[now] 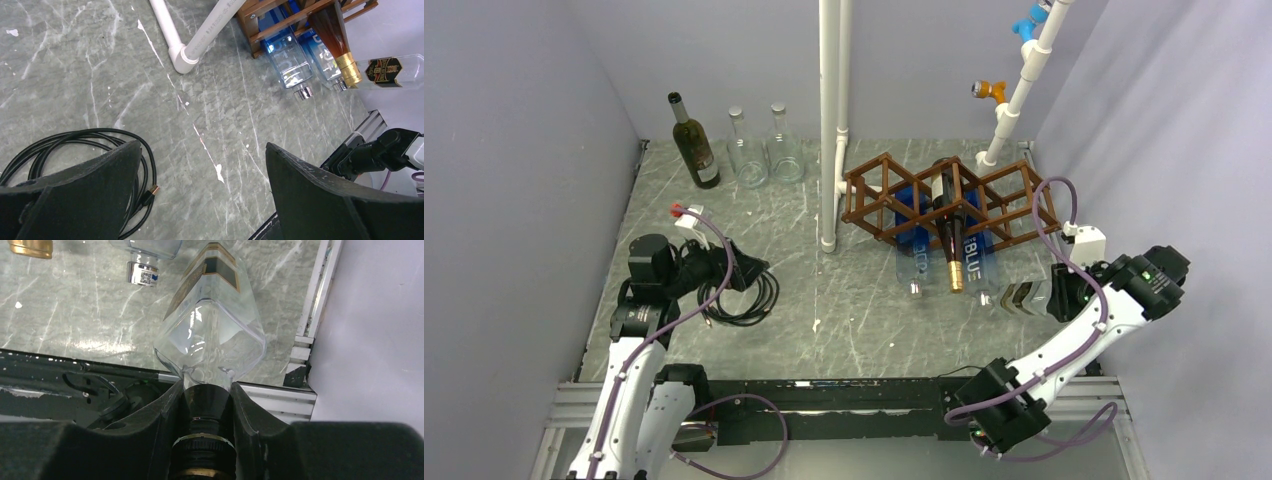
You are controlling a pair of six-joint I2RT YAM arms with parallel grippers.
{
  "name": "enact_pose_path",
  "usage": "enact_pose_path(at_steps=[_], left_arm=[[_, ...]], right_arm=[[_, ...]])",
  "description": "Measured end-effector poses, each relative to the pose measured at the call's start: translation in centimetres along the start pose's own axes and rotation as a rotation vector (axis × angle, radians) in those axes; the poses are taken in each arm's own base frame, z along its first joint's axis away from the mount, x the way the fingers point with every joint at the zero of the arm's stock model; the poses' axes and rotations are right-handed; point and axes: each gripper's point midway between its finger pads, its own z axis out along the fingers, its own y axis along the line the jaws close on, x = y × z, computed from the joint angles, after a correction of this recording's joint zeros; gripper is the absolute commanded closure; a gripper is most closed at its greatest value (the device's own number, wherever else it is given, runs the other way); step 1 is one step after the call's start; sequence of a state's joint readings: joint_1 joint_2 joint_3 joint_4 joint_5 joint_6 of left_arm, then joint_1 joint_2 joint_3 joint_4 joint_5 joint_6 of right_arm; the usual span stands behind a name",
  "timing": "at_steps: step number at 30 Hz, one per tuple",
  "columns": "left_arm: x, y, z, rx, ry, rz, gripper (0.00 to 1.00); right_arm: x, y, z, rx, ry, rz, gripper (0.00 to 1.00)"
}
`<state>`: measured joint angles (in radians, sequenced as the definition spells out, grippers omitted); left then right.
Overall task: Take the wine bottle off the wine rack
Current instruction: Place the wine bottle at the center of the board.
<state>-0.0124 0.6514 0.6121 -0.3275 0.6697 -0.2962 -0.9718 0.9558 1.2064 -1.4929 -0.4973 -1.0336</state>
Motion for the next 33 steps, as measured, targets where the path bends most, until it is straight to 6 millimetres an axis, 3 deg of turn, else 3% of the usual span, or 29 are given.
enact_pose_path(at_steps=[4,33], left_arm=[[0.0,-0.1,0.0,0.002,0.002,0.001,0.01],[0.1,0.0,0.0,0.001,0.002,0.005,0.01]], right_arm=[[-0.1,-0.1,-0.1,-0.031,0.016,-0.012,0.99],[-4.8,0.7,1.9,-0.130,0.033,-0.196,0.55]])
